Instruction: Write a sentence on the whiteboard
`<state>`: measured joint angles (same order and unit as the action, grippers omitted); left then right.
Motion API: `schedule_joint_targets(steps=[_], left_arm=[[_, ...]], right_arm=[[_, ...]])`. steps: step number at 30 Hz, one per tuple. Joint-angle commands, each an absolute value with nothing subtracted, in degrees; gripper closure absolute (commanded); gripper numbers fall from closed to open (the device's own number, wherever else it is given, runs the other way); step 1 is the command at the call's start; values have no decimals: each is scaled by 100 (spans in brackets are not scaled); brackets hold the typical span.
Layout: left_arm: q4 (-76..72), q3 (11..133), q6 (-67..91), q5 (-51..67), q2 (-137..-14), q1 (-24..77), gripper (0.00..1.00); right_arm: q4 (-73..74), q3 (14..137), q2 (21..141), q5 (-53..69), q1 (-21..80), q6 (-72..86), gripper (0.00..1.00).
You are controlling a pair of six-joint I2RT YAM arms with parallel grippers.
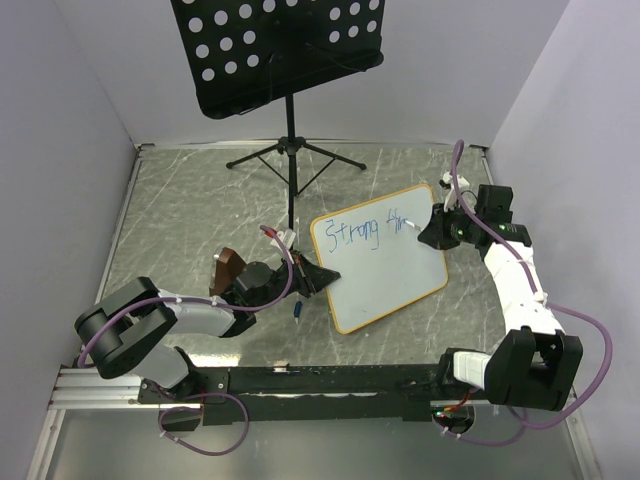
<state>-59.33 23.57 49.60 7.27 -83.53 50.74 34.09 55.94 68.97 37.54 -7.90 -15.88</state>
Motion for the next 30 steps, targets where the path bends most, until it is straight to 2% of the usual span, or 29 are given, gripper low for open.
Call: schedule_joint_targets(steps=[1, 12, 30], left_arm=[[-6565, 2514, 4772, 967, -8350, 5089, 99], [-6566, 2461, 4772, 914, -8306, 5098, 99], [-6548, 2505, 4764, 958, -8323, 5089, 99]], right_arm=[[3147, 5897, 6917, 3771, -817, -1468, 100], [3041, 5827, 6627, 3735, -931, -1371, 100], [3059, 5783, 6785, 3823, -1046, -1503, 100]])
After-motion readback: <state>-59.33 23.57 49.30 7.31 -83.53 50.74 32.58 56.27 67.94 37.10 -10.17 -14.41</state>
